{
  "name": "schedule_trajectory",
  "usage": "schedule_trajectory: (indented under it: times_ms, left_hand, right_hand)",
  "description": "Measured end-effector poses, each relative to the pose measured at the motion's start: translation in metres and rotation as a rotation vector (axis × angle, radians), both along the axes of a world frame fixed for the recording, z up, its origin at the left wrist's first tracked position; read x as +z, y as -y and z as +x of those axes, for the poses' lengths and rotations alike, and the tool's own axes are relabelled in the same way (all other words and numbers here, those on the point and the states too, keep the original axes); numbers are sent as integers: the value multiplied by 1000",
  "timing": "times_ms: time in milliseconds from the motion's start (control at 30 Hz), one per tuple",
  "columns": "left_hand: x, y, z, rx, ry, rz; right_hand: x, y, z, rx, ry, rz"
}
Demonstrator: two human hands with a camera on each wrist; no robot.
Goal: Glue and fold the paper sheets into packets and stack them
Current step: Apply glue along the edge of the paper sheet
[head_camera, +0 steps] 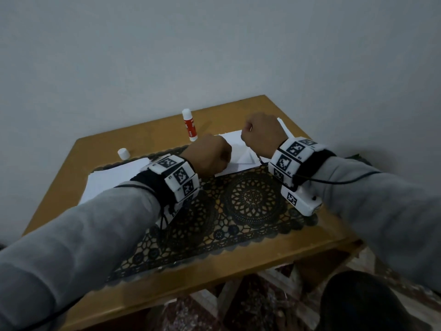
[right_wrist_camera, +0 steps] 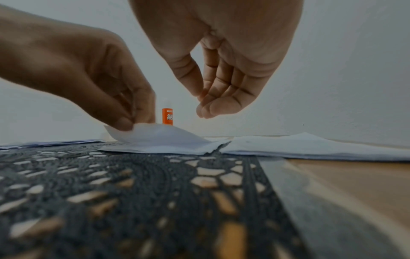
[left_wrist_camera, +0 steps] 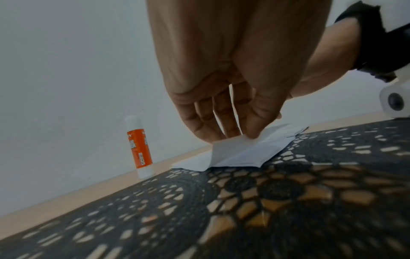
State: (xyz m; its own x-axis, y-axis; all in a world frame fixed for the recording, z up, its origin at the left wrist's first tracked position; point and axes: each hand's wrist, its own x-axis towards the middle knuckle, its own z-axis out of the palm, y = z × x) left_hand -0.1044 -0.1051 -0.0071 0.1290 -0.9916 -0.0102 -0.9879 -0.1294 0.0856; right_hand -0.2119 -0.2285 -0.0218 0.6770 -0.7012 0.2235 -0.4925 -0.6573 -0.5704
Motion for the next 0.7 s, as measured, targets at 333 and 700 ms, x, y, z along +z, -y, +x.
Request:
schedule_trajectory:
  times_ms: [333, 700]
  left_hand:
    - [3, -111, 26, -122, -12, -138]
    - [-13, -178, 57, -18, -20, -21]
  right_hand:
    - [0, -5, -2, 29, 10, 1]
    - [-3, -8, 13, 170, -177, -164]
